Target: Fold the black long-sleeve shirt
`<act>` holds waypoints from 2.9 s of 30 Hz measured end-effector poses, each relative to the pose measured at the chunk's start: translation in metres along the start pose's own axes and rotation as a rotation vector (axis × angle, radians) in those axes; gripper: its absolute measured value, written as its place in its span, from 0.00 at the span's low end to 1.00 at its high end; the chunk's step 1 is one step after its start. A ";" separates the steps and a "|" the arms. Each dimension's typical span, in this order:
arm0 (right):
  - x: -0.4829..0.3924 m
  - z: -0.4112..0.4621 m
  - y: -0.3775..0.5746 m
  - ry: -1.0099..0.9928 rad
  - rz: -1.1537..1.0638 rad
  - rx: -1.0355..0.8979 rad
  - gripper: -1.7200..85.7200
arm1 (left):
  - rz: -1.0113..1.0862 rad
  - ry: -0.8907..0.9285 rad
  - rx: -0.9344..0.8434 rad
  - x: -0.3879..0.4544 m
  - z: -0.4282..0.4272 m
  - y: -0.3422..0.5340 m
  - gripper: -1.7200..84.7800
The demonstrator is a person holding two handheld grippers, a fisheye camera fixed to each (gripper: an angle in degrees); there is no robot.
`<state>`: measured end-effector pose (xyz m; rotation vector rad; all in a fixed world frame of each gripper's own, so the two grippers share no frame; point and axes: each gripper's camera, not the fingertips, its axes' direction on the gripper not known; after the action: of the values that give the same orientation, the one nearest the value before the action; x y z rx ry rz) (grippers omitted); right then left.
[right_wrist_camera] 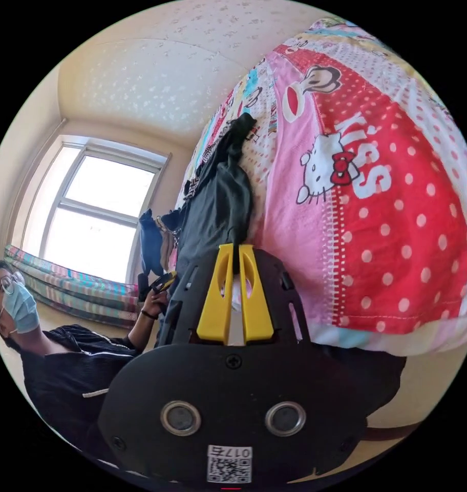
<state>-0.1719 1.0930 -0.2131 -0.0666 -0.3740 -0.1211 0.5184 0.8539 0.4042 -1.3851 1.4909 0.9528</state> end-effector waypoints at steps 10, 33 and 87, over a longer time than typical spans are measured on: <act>-0.005 -0.020 0.056 0.258 0.127 -0.028 0.06 | 0.087 -0.157 -0.065 0.034 -0.016 0.035 0.05; -0.091 0.063 -0.214 0.226 -0.217 -0.041 0.12 | 0.323 0.173 0.133 0.078 0.143 -0.091 0.08; -0.080 0.188 -0.253 0.556 -0.204 -0.106 0.08 | 0.248 0.467 0.214 0.034 0.182 -0.112 0.07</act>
<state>-0.3459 0.8674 -0.0573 -0.0964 0.1833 -0.3516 0.6461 1.0031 0.3139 -1.3416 2.0872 0.6093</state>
